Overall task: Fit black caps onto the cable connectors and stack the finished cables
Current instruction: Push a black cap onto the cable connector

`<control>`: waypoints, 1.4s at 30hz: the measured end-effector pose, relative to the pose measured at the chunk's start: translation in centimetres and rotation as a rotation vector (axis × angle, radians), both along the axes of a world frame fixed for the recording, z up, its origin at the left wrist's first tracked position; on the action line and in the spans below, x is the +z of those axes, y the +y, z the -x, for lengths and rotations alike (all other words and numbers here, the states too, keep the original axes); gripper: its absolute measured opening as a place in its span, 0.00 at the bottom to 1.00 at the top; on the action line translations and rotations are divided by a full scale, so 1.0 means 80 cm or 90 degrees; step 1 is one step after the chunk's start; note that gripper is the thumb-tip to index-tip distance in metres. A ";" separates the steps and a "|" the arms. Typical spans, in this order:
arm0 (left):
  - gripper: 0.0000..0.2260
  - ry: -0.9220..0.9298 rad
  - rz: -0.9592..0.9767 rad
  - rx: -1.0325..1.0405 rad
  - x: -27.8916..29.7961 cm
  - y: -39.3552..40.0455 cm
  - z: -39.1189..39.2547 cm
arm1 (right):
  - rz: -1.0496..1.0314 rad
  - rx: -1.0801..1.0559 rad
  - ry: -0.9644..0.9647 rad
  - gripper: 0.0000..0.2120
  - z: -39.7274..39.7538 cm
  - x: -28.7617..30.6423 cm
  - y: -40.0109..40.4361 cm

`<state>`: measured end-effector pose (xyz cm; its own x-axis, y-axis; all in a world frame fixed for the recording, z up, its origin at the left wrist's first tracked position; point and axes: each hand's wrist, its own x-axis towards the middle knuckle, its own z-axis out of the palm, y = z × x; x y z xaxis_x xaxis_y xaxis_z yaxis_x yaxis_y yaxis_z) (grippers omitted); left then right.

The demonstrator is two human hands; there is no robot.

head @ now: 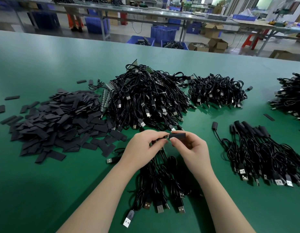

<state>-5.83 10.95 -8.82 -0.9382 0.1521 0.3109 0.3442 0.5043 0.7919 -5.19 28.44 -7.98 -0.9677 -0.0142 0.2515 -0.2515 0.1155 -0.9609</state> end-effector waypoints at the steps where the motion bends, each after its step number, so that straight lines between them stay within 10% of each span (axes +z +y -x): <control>1: 0.12 -0.001 0.000 -0.001 0.000 0.000 0.000 | -0.002 -0.002 0.000 0.12 0.000 0.000 0.000; 42: 0.12 0.008 -0.010 -0.006 0.000 -0.002 0.002 | -0.049 0.003 0.021 0.12 0.002 0.003 0.011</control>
<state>-6.01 10.77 -8.80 -0.9329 0.1560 0.3246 0.3585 0.4880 0.7958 -5.38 29.36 -7.71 -0.9587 -0.0390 0.2818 -0.2840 0.1879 -0.9402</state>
